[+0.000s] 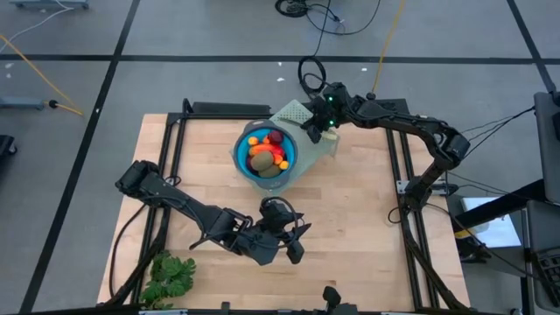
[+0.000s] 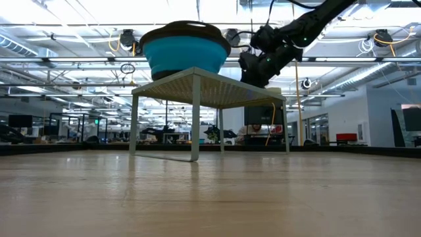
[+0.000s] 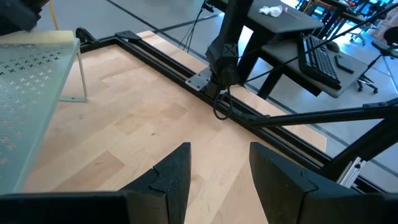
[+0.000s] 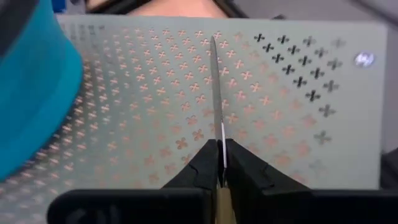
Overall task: Pick & Place Fruit
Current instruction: Put the knife on the shelf
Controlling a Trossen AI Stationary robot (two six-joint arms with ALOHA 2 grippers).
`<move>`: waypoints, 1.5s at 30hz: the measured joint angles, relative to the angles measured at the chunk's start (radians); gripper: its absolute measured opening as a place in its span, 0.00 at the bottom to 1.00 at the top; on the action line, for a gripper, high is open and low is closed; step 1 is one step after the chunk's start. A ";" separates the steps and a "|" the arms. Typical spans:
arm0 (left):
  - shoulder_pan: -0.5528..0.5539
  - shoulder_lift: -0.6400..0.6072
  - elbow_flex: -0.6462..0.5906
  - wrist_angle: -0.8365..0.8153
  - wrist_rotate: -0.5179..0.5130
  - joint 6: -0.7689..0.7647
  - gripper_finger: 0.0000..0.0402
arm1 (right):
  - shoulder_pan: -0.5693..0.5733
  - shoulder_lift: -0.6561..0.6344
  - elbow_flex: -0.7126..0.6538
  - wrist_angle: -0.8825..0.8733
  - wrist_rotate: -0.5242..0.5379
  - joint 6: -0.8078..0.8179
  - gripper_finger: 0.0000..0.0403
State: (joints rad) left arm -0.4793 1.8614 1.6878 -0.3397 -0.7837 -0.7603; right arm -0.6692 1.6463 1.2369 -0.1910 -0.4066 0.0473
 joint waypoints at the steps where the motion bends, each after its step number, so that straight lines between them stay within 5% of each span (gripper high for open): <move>1: 0.000 0.000 0.000 0.000 0.000 0.000 0.40 | -0.006 0.000 0.000 -0.003 -0.025 0.029 0.04; 10: 0.000 0.000 0.000 0.006 0.002 0.006 0.40 | -0.025 0.000 0.000 -0.012 -0.119 0.280 0.04; 18: 0.000 0.000 0.000 0.059 0.035 0.072 0.40 | -0.023 0.002 0.000 -0.001 -0.091 0.388 0.05; 45: -0.006 0.000 0.000 0.060 0.113 0.104 0.40 | -0.011 -0.004 0.000 -0.010 0.012 0.382 0.27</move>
State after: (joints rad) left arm -0.4858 1.8614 1.6878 -0.2794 -0.6708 -0.6563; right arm -0.6799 1.6424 1.2369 -0.2009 -0.3944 0.4291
